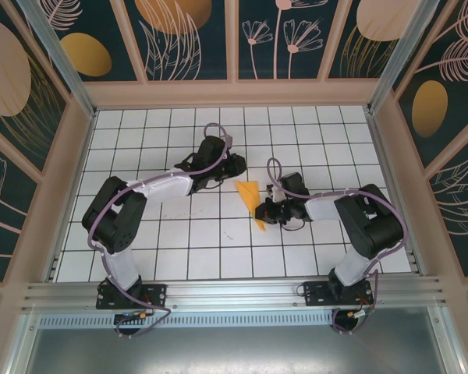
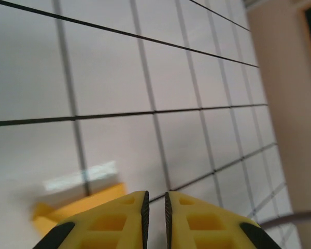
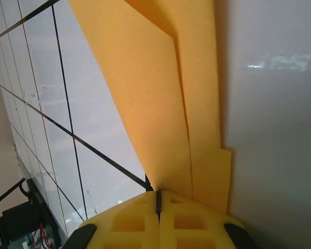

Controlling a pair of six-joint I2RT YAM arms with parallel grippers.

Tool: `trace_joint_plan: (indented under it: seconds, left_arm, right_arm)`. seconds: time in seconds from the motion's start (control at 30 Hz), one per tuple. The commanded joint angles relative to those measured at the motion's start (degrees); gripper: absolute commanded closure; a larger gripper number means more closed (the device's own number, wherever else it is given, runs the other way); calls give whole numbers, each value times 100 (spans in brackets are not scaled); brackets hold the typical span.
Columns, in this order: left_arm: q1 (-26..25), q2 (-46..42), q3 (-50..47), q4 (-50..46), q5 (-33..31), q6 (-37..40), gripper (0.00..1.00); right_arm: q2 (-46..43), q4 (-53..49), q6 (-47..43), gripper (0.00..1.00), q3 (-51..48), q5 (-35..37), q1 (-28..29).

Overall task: Fold a paper plane with a square sheet of paper (pick it up from the middle)
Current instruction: Fold the wing for the fifth time at the center of the table.

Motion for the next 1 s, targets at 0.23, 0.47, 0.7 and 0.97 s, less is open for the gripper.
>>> trace_joint_plan:
  seconds: [0.23, 0.47, 0.7, 0.97]
  left_arm:
    - [-461, 938, -402, 797, 962, -1018, 83]
    - [-468, 1257, -692, 999, 713, -1140, 84]
    - [-467, 1574, -676, 663, 385, -827, 83]
    - [-467, 1716, -698, 292, -18, -709, 86]
  right_arm:
    - [367, -848, -94, 100, -238, 909, 69]
    - [399, -796, -53, 100, -282, 915, 67]
    - [-35, -841, -7, 100, -238, 683, 79]
    - [-185, -1286, -259, 100, -278, 728, 130]
